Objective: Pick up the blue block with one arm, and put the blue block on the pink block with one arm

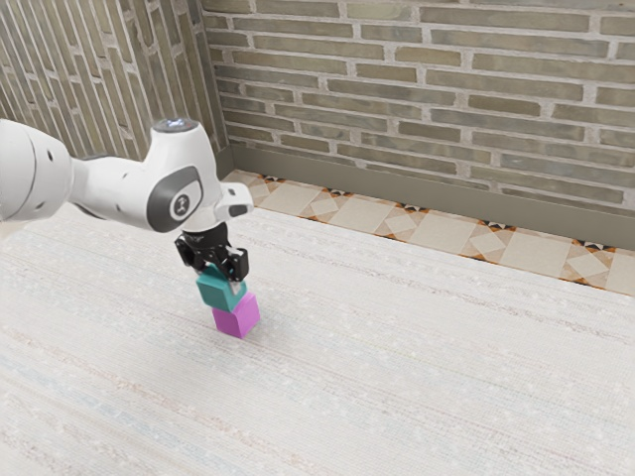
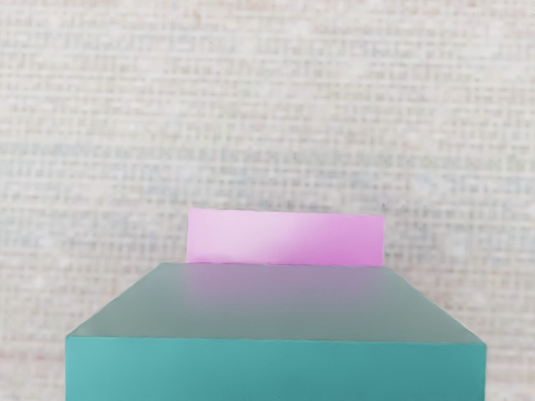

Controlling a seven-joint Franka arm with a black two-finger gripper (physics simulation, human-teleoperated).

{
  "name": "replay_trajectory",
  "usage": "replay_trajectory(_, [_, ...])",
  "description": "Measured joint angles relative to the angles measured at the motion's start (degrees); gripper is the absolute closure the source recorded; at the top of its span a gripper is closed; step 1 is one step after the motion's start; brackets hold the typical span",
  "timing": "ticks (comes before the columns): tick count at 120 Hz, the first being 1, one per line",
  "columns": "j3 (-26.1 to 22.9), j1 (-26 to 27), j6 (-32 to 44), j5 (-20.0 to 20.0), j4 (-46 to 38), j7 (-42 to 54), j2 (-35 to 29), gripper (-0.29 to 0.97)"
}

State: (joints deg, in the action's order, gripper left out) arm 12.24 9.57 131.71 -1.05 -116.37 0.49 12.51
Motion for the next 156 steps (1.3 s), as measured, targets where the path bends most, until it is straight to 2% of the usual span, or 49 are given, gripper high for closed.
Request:
replay_trajectory(70, [-0.6,-0.1,1.7,-1.6,0.4,4.7,1.6,0.29])
replay_trajectory(156, [-0.6,-0.8,2.1,-2.0,1.3,3.9,2.6,0.27])
